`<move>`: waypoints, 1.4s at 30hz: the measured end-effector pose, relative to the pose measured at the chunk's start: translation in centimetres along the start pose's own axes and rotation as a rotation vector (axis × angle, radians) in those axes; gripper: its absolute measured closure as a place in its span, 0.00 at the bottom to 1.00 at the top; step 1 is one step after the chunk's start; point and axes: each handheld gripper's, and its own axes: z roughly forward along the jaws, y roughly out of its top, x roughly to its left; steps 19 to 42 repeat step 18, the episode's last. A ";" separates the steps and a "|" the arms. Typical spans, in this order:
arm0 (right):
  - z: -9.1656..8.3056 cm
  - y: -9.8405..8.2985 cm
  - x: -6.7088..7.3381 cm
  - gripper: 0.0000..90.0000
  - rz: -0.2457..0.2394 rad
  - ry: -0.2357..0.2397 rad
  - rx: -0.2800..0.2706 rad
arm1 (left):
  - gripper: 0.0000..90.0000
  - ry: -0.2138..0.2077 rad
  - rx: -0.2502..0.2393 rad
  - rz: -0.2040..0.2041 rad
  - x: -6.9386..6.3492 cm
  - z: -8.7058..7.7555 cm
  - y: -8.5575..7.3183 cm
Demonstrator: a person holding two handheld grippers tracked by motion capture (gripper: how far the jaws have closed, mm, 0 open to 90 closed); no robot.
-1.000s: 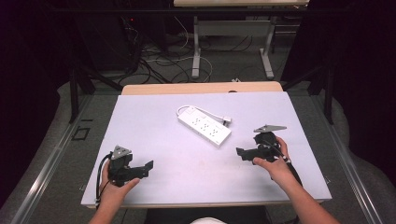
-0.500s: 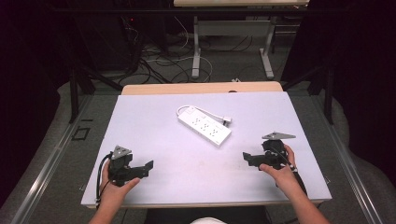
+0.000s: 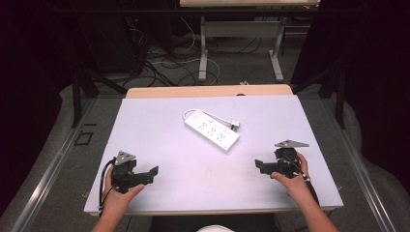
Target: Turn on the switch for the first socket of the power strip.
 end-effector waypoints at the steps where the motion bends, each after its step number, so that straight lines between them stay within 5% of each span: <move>1: 0.0 -0.1 -0.1 0.00 0.007 -0.001 0.003 | 0.10 0.003 0.000 0.006 0.1 0.0 0.0; 42: 0.1 -0.3 -0.4 0.00 0.017 -0.011 0.005 | 0.10 0.004 -0.001 0.006 0.1 0.0 0.0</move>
